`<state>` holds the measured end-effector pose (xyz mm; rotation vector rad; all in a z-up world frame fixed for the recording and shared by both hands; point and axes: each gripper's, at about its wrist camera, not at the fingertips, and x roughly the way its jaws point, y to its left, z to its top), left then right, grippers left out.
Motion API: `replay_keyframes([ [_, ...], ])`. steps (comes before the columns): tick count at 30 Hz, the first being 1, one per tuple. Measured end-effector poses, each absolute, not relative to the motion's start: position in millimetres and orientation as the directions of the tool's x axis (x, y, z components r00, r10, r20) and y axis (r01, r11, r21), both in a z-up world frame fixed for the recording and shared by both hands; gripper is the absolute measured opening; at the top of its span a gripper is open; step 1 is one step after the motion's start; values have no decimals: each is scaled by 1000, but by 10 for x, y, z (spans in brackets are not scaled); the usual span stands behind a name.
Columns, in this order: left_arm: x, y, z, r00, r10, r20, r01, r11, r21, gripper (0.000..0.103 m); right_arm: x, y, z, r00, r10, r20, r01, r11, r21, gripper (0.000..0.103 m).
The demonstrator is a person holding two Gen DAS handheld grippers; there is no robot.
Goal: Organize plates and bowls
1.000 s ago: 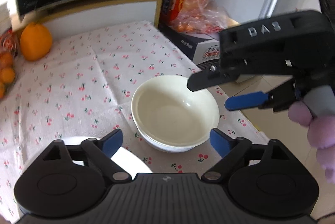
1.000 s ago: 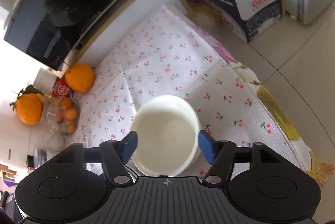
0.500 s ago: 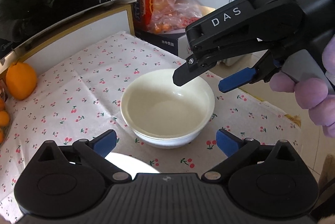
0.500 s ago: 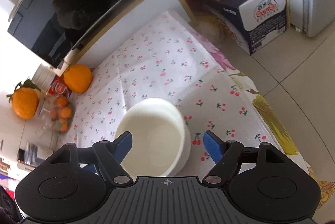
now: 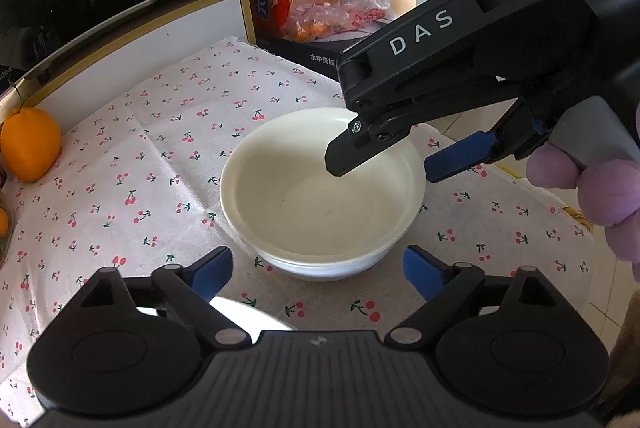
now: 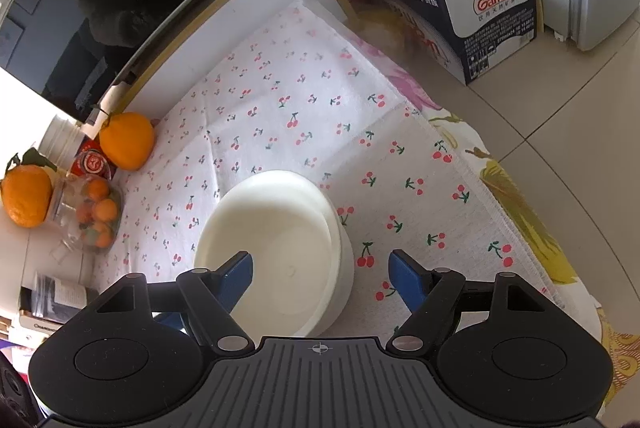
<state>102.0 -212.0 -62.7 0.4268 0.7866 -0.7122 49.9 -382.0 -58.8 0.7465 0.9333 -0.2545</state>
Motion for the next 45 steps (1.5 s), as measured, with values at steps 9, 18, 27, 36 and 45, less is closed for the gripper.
replay_keyframes([
  [9, 1053, -2138, -642, 483, -423, -767, 723, 687, 76, 79, 504, -3895, -661, 573, 103, -813, 551, 685, 476, 54],
  [18, 1084, -2108, -638, 468, -439, -767, 728, 684, 52, 79, 534, -3921, -722, 564, 127, -816, 555, 673, 489, 21],
  [27, 1087, -2105, -630, 463, -450, -763, 732, 680, 43, 76, 570, -3893, -704, 562, 84, -823, 543, 714, 443, 15],
  [36, 1031, -2109, -543, 482, -464, -743, 733, 678, 52, 76, 529, -3901, -578, 579, 72, -813, 527, 728, 439, 15],
  [45, 907, -2029, -398, 497, -476, -725, 732, 679, 55, 76, 457, -3823, -372, 591, 71, -804, 498, 751, 433, 15],
])
